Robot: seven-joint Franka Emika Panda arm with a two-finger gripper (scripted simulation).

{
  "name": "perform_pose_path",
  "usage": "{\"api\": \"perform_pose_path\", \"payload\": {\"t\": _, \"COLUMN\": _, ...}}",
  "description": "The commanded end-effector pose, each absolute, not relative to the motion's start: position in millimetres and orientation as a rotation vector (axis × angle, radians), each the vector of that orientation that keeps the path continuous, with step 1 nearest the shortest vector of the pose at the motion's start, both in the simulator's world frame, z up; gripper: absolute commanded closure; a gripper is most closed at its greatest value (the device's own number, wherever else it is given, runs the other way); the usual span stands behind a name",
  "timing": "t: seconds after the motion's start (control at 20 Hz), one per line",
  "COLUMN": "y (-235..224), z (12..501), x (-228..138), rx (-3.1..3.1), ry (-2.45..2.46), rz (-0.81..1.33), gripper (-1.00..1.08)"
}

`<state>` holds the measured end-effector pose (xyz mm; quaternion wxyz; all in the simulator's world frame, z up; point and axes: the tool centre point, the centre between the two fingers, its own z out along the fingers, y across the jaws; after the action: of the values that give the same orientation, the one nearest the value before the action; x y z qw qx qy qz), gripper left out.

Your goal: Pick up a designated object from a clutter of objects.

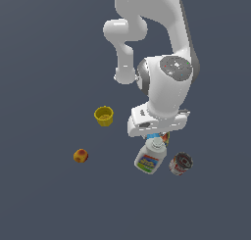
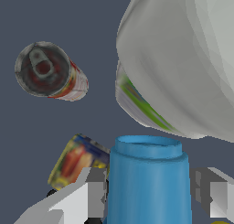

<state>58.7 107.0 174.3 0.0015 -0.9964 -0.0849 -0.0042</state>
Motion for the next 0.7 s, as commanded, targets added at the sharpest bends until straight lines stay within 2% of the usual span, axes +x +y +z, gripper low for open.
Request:
{"api": "perform_pose_path", "payload": {"t": 0.0, "y": 94.7, "z": 201.4, "x": 65.6, "rx": -3.127, "ry": -0.267, "rz": -0.012, "gripper": 1.08}}
{"api": "perform_pose_path", "payload": {"t": 0.65, "y": 40.1, "z": 319.0, "x": 101.4, "rx": -3.129, "ry": -0.267, "rz": -0.003, "gripper": 1.08}}
